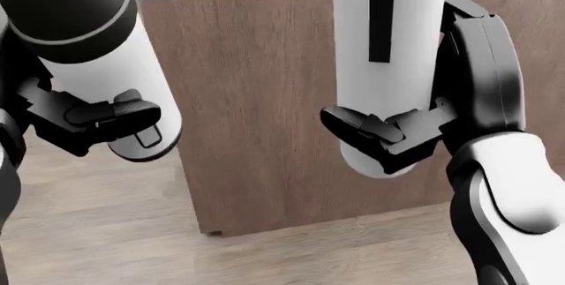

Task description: Move the drinks to the dining counter.

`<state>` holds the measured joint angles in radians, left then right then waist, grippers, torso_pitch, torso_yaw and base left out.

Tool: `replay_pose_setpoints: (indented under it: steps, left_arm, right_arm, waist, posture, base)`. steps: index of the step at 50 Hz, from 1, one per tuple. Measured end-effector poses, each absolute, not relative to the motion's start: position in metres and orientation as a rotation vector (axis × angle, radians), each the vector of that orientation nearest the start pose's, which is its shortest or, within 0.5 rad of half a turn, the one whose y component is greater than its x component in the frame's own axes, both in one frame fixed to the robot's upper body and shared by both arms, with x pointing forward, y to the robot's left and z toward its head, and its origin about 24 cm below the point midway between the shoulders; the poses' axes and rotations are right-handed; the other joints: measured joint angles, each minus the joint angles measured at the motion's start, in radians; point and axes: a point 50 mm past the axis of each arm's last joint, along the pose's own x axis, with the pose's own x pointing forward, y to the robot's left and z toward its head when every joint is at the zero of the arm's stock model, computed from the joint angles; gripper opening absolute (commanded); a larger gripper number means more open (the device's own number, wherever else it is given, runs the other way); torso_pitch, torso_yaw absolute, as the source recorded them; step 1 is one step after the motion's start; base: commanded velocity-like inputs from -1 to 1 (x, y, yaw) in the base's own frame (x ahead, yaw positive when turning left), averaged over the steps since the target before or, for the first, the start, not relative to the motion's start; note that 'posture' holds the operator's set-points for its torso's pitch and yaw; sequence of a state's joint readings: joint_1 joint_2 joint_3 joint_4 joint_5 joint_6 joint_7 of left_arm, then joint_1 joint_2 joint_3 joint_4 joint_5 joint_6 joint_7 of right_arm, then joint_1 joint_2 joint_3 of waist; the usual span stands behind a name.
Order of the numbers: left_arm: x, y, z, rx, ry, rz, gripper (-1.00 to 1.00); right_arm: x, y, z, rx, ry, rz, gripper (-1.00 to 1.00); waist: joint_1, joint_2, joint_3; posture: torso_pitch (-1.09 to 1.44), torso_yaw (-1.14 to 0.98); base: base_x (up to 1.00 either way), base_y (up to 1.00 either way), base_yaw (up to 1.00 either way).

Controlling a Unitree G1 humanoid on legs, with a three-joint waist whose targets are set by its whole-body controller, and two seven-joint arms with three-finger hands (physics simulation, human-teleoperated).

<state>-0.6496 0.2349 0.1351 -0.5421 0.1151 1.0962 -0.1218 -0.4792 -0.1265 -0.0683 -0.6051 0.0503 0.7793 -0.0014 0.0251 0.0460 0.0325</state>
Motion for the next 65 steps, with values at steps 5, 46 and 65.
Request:
replay_pose_setpoints:
  steps: [5,46,65]
  left_arm:
    - [0.29,0.171,0.248,0.223,-0.135,0.042,-1.0]
    - [0.3,0.161,0.273,0.272,-0.163,-0.03,-1.0]
    - [0.304,0.164,0.269,0.273,-0.107,-0.021,-1.0]
  right_arm:
    - [0.272,-0.146,0.236,-0.082,-0.35,0.043,-1.0]
    - [0.281,-0.144,0.283,-0.141,-0.397,0.023,-1.0]
    - [0.288,-0.14,0.273,-0.116,-0.307,0.059,-1.0]
  waist:
    - [0.007,-0.036,0.011]
    - [0.026,-0.078,0.031]
    - [0.054,-0.009,0.046]
  posture:
    - [0.0,0.0]
    - [0.0,0.0]
    - [0.0,0.0]
  base:
    - [0.0,-0.99,0.0]
    - [0.29,-0.03,0.32]
    - [0.79,0.37,0.28]
